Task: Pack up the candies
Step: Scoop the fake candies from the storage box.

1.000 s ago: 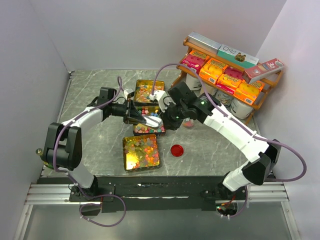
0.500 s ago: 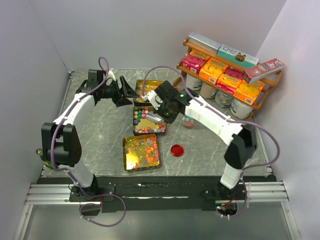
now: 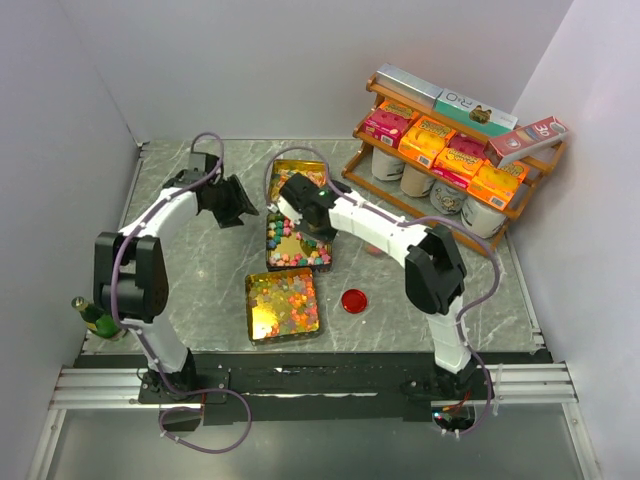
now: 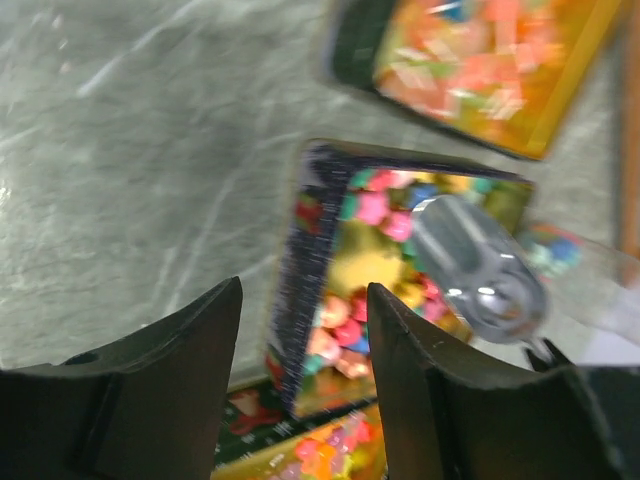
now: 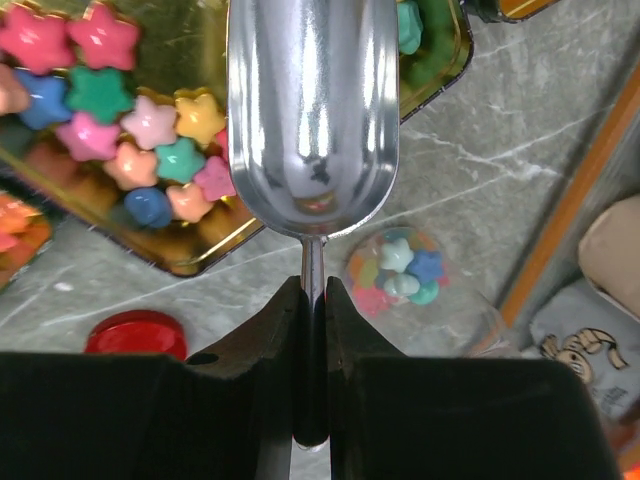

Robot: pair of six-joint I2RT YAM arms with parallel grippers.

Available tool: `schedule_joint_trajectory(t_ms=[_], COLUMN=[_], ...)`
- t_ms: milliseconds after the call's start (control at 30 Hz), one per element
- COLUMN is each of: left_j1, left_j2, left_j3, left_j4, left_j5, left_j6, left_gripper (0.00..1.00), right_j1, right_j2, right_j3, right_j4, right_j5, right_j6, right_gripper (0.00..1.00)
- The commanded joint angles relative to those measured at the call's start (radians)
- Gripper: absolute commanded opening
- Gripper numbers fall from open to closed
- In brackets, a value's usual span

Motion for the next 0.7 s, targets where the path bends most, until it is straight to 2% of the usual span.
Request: schedule_joint_trajectory(t_ms=[0,267,667], left_j1=[-0.031,-0.045,-0.074], left_j2=[0.052,0.151,0.234], left_j3=[-0.034,-0.006,0.024], left_j4=[-0.001,-0.054,-0.059], left_j5=[-0.113,-0.152,-0.134], left_j6=[-0.036,-0.059,-0.051], left_gripper=[0.58,0.56,0.54], right_j1=[0.035,0.070,0.081], right_j2=[0.020,0.088,0.126], right_j3=[0.014,0.039,-0.001], right_j4=[0.048,0.093,0.123], right_j5=[0.130,0.183,0.140], right_j6=[-0.035,-0.059,-0.096], right_gripper=[0.00,0.00,0.00])
